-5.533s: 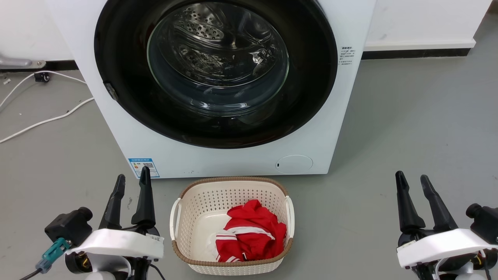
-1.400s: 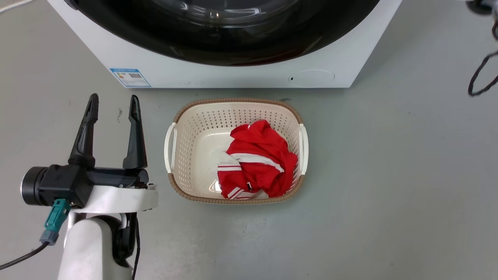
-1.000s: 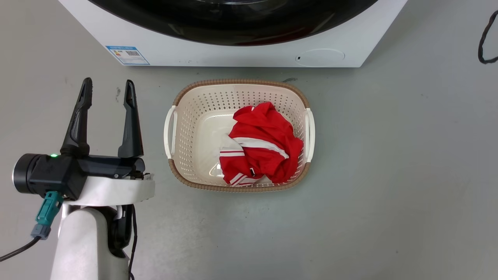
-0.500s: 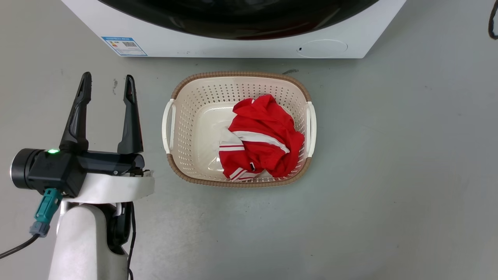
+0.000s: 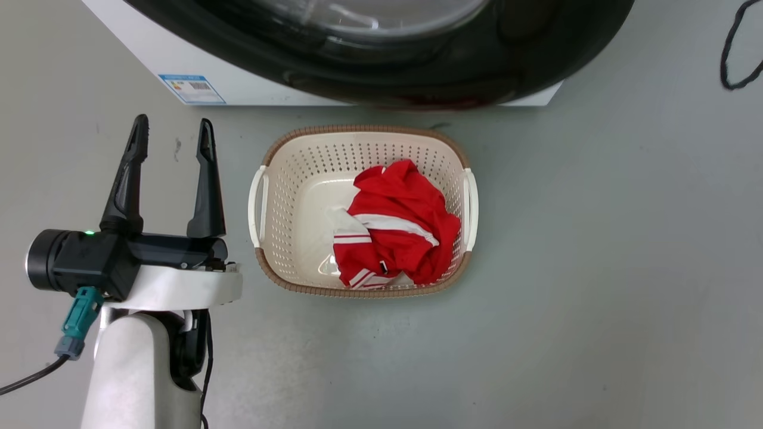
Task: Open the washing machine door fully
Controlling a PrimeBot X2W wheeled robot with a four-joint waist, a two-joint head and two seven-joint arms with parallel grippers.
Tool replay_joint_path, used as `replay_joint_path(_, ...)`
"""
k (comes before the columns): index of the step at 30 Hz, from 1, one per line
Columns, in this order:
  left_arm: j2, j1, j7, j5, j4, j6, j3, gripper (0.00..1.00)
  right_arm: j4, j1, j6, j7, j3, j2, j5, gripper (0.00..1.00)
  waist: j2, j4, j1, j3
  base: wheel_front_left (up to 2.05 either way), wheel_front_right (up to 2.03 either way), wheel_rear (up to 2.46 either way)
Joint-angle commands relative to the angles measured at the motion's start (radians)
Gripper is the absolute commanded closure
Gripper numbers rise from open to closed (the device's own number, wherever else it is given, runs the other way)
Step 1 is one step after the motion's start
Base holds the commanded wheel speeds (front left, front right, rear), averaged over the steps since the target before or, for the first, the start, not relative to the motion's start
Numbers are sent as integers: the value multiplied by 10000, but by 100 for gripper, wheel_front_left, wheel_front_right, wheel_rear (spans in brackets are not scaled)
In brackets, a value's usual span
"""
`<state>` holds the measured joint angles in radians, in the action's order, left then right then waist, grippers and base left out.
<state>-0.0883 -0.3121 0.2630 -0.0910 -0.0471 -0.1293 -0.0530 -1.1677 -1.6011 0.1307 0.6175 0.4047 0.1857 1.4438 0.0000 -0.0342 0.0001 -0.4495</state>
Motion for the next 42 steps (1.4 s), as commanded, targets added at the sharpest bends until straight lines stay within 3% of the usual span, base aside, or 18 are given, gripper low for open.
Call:
replay_joint_path(1, 6, 85, 23, 60, 41, -20, 20, 0, 134, 390, 1, 229, 101, -159, 32, 100, 0, 14, -1, 191, 0, 0, 0)
replay_joint_path(16, 169, 954, 23, 227, 568, -12, 244, 0, 2295, 3516, 2, 2378, 295, -429, 807, 100, 0, -112, -1, 2130, 0, 0, 0)
replay_joint_path(29, 307, 1903, 23, 313, 886, 39, 514, 0, 4495, 6211, 2, 3463, 841, -950, 1354, 100, 0, -299, -1, 3518, 0, 0, 0)
replay_joint_path(37, 349, 2150, 23, 227, 893, 120, 539, 0, 5489, 7169, 2, 3320, 1211, -1145, 1343, 100, 0, -326, -1, 3742, 0, 0, 0)
replay_joint_path(42, 357, 2165, 23, 168, 883, 177, 483, 0, 6075, 7713, 1, 1661, 747, -1143, 963, 100, 0, -259, -1, 3712, 0, 0, 0)
